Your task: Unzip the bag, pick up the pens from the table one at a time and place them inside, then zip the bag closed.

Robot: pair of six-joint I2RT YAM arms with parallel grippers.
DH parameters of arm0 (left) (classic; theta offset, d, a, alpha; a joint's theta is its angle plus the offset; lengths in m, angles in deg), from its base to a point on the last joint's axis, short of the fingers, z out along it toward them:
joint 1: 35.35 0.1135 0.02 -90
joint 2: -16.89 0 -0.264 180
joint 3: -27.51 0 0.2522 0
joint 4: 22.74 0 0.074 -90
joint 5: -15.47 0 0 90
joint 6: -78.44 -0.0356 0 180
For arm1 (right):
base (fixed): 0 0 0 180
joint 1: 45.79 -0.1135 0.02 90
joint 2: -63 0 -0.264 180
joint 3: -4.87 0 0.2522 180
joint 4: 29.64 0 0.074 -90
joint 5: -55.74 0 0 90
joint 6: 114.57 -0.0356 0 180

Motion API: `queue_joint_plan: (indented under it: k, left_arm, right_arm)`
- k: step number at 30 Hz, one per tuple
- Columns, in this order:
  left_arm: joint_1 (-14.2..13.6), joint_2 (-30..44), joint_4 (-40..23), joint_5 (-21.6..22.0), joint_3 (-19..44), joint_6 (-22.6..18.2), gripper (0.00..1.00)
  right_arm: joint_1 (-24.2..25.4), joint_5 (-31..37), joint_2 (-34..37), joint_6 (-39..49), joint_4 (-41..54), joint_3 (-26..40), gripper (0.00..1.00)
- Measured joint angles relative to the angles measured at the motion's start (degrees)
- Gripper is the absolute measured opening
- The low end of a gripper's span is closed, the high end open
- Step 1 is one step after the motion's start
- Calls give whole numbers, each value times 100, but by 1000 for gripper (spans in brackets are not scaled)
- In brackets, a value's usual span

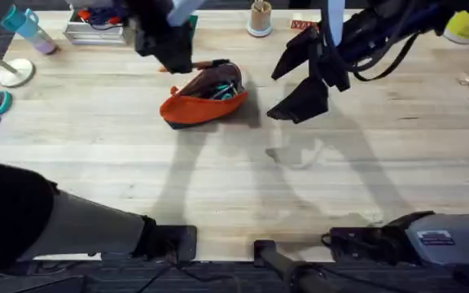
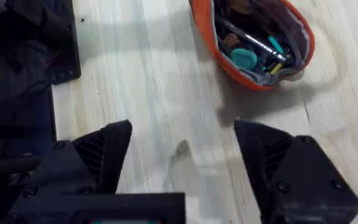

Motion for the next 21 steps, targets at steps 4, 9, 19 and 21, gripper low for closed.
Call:
queue_joint_plan:
  k: [4, 9, 19, 21]
  left_arm:
    - [-304, -1, 131, 49, 0, 549, 41]
    - [-437, -2, 227, 71, 2, 1118, 41]
    - [-437, 311, 256, 152, 4, 1659, 41]
    - [-437, 455, 289, 155, 4, 1691, 41]
  right_arm:
    - [0, 0, 0, 0, 0, 0, 996]
    - [0, 0, 0, 0, 0, 0, 996]
    - [0, 0, 0, 0, 0, 0, 995]
    - [0, 0, 0, 0, 0, 0, 995]
